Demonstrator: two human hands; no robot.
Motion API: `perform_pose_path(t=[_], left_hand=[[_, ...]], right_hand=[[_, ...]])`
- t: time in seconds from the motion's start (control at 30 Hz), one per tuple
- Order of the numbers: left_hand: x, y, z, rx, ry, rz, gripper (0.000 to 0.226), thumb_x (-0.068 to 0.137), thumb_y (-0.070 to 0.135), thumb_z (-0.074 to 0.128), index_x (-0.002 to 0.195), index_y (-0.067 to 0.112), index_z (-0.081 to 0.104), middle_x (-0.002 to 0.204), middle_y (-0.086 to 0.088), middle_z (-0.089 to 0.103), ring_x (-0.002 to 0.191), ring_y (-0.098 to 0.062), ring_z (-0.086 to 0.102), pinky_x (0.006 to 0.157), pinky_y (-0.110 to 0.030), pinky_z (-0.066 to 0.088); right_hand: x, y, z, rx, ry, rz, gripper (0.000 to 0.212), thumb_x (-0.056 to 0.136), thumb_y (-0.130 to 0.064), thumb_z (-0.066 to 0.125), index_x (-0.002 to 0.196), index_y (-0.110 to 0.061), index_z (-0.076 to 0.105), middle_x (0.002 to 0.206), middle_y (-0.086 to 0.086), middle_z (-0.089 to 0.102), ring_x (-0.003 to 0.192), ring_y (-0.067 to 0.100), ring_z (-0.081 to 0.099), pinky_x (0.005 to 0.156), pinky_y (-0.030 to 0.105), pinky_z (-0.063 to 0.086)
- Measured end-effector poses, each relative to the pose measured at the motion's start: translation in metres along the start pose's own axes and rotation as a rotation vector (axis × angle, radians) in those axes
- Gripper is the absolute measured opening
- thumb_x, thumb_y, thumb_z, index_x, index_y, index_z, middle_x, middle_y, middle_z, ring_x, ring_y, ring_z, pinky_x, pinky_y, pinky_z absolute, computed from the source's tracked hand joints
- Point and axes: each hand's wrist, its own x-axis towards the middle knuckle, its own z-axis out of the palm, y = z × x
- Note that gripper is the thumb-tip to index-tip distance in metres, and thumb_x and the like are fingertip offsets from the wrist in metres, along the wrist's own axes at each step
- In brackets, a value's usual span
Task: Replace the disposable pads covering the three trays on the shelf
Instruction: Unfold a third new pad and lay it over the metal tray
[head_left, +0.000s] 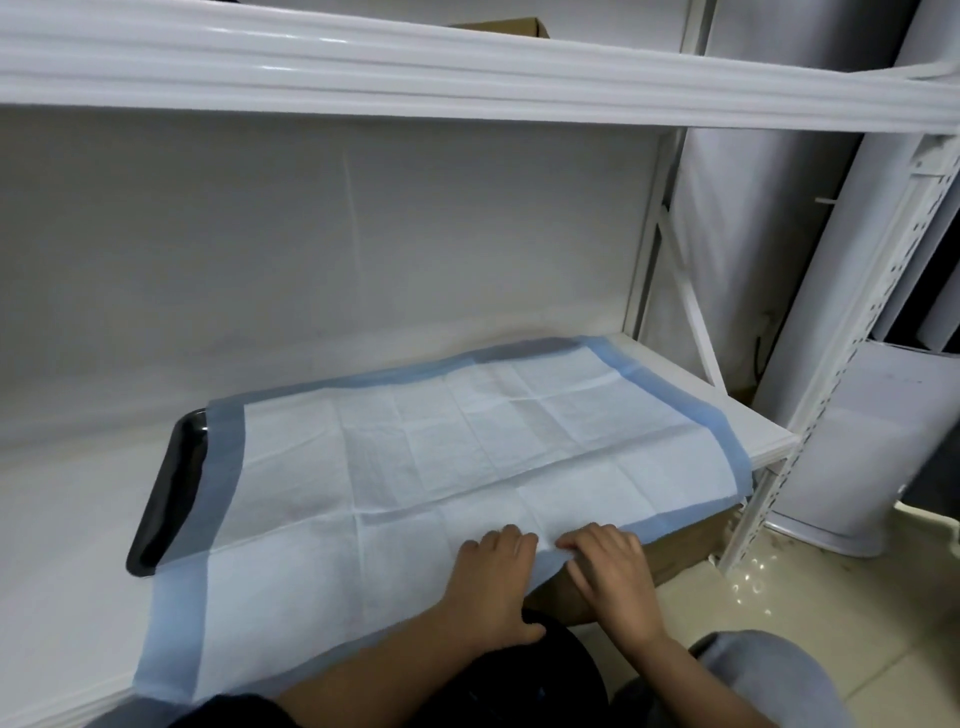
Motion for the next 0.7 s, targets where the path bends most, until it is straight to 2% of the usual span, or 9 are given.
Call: perform_pose_path(t=[0.1, 0.2, 0.27, 0.33, 0.4, 0.43, 0.53, 0.63, 0.7], left_hand=[[0.006, 0.015, 0.005, 0.061, 0.137, -0.011, 0.060, 0.032, 0.032, 0.084, 0.088, 0.023, 0.063, 0.076, 0.002, 0.056, 0.056, -0.015, 0.055, 0.044, -0.023, 0.036], [0.011, 0.012, -0.003, 0.065, 0.223, 0.002, 0.048, 0.029, 0.023, 0.083, 0.072, 0.024, 0.064, 0.061, 0.004, 0.054, 0.040, -0.012, 0.048, 0.040, -0.020, 0.018], [0.008, 0.006, -0.007, 0.044, 0.238, 0.003, 0.045, 0.030, 0.025, 0.086, 0.068, 0.024, 0.062, 0.053, 0.006, 0.052, 0.035, -0.010, 0.045, 0.039, -0.018, 0.014], [0.005, 0.001, -0.004, 0.024, 0.236, 0.019, 0.041, 0.032, 0.025, 0.088, 0.064, 0.025, 0.061, 0.048, 0.008, 0.049, 0.031, -0.007, 0.042, 0.037, -0.017, 0.012], [0.001, -0.003, 0.002, 0.013, 0.204, 0.023, 0.038, 0.034, 0.026, 0.088, 0.058, 0.025, 0.059, 0.048, 0.009, 0.048, 0.031, -0.007, 0.041, 0.037, -0.017, 0.011], [0.000, -0.004, 0.005, 0.024, 0.188, 0.026, 0.037, 0.035, 0.025, 0.088, 0.055, 0.025, 0.057, 0.048, 0.009, 0.048, 0.031, -0.007, 0.041, 0.037, -0.017, 0.011], [-0.008, -0.009, 0.016, 0.042, 0.131, 0.049, 0.036, 0.035, 0.024, 0.087, 0.052, 0.025, 0.055, 0.050, 0.008, 0.048, 0.033, -0.008, 0.042, 0.035, -0.015, 0.014], [-0.017, -0.010, 0.024, 0.053, 0.091, 0.056, 0.037, 0.033, 0.026, 0.085, 0.059, 0.026, 0.059, 0.055, 0.009, 0.051, 0.036, -0.007, 0.046, 0.031, -0.015, 0.023], [-0.023, -0.011, 0.027, 0.042, 0.073, 0.052, 0.041, 0.029, 0.025, 0.083, 0.062, 0.025, 0.058, 0.056, 0.008, 0.051, 0.037, -0.007, 0.045, 0.031, -0.015, 0.022]], right_hand=[[0.007, -0.002, -0.006, -0.070, 0.117, -0.070, 0.020, 0.083, -0.026, 0.049, 0.087, -0.023, 0.068, 0.083, -0.009, 0.062, 0.083, 0.007, 0.050, 0.073, 0.021, 0.029], [0.000, -0.005, -0.011, -0.051, 0.210, 0.081, 0.025, 0.087, -0.030, 0.048, 0.097, -0.021, 0.069, 0.097, -0.004, 0.063, 0.096, 0.011, 0.049, 0.079, 0.025, 0.029], [-0.009, -0.012, -0.008, 0.123, 0.278, 0.509, 0.023, 0.091, -0.028, 0.053, 0.106, -0.014, 0.062, 0.105, 0.003, 0.060, 0.103, 0.020, 0.050, 0.087, 0.031, 0.033], [-0.010, -0.021, -0.002, 0.482, 0.367, 1.104, 0.023, 0.092, -0.023, 0.059, 0.108, -0.009, 0.051, 0.107, 0.013, 0.056, 0.103, 0.032, 0.053, 0.090, 0.041, 0.040], [-0.007, -0.033, 0.002, 0.984, 0.350, 1.557, 0.035, 0.094, -0.039, 0.053, 0.112, -0.010, 0.045, 0.105, 0.016, 0.057, 0.095, 0.032, 0.056, 0.090, 0.045, 0.046], [-0.006, -0.039, 0.002, 1.252, 0.267, 1.654, 0.046, 0.094, -0.052, 0.045, 0.116, -0.012, 0.044, 0.103, 0.014, 0.059, 0.094, 0.030, 0.058, 0.090, 0.045, 0.047], [-0.006, -0.045, 0.006, 1.723, 0.081, 1.598, 0.067, 0.086, -0.071, 0.039, 0.118, -0.014, 0.050, 0.111, 0.015, 0.061, 0.105, 0.031, 0.059, 0.095, 0.039, 0.045], [-0.004, -0.041, 0.015, 1.539, 0.000, 1.571, 0.049, 0.091, -0.038, 0.060, 0.119, 0.002, 0.056, 0.109, 0.023, 0.065, 0.098, 0.034, 0.064, 0.082, 0.037, 0.053], [-0.005, -0.038, 0.021, 1.357, 0.041, 1.570, 0.034, 0.092, -0.017, 0.059, 0.114, 0.009, 0.057, 0.101, 0.023, 0.066, 0.086, 0.033, 0.063, 0.066, 0.034, 0.051]])
